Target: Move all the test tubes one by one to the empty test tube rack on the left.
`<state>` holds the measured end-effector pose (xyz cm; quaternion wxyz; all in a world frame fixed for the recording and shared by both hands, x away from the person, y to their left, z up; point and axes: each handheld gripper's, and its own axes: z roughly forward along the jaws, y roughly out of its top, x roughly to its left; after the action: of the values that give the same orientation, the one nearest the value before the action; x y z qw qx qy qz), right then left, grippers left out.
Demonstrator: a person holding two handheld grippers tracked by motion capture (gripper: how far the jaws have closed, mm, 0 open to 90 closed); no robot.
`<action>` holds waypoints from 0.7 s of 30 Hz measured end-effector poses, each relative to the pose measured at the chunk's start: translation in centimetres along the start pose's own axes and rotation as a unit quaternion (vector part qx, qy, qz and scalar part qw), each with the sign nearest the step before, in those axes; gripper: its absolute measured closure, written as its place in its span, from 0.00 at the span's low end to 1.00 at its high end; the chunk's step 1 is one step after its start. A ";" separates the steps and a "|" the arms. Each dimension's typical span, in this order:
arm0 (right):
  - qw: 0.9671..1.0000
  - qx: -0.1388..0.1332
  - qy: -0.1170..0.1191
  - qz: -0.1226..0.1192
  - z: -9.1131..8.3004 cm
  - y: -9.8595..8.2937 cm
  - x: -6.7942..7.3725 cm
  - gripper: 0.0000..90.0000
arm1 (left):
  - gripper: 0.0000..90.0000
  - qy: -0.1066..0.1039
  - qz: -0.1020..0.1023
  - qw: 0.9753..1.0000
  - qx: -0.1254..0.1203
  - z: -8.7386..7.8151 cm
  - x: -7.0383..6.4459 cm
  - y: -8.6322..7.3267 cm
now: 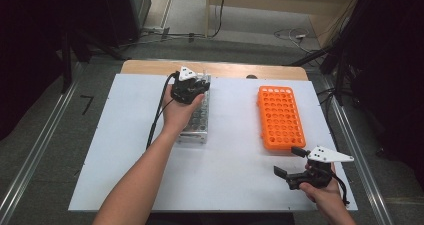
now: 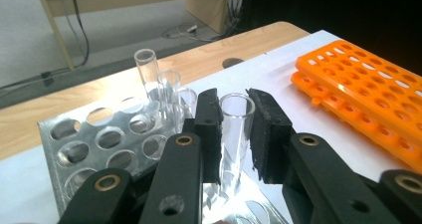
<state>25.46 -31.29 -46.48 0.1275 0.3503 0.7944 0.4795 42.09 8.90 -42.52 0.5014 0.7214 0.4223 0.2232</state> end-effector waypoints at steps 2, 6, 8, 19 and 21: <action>1.000 0.000 -0.001 0.002 0.0 0.0 -0.1 0.00 | 0.77 -0.011 -0.004 1.000 -0.001 -0.2 0.0 0.0; 1.000 -0.003 -0.001 0.001 0.0 0.0 -0.2 0.00 | 0.48 -0.008 -0.010 1.000 -0.013 -1.2 -0.2 0.0; 1.000 -0.004 -0.002 0.002 0.0 0.0 -0.3 0.00 | 0.33 -0.013 -0.017 1.000 -0.016 -1.8 -0.2 -0.1; 1.000 -0.002 -0.009 0.001 0.3 0.0 -0.5 0.00 | 0.00 -0.043 -0.013 0.999 -0.023 -6.4 -1.3 -2.1; 1.000 -0.001 -0.010 0.000 0.3 0.0 -0.5 0.00 | 0.00 -0.045 -0.014 0.999 -0.025 -7.2 -1.6 -2.5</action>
<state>25.99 -31.42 -46.70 0.1355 0.3545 0.7930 0.4766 34.89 11.82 -41.73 0.5411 0.7118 0.4038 0.1938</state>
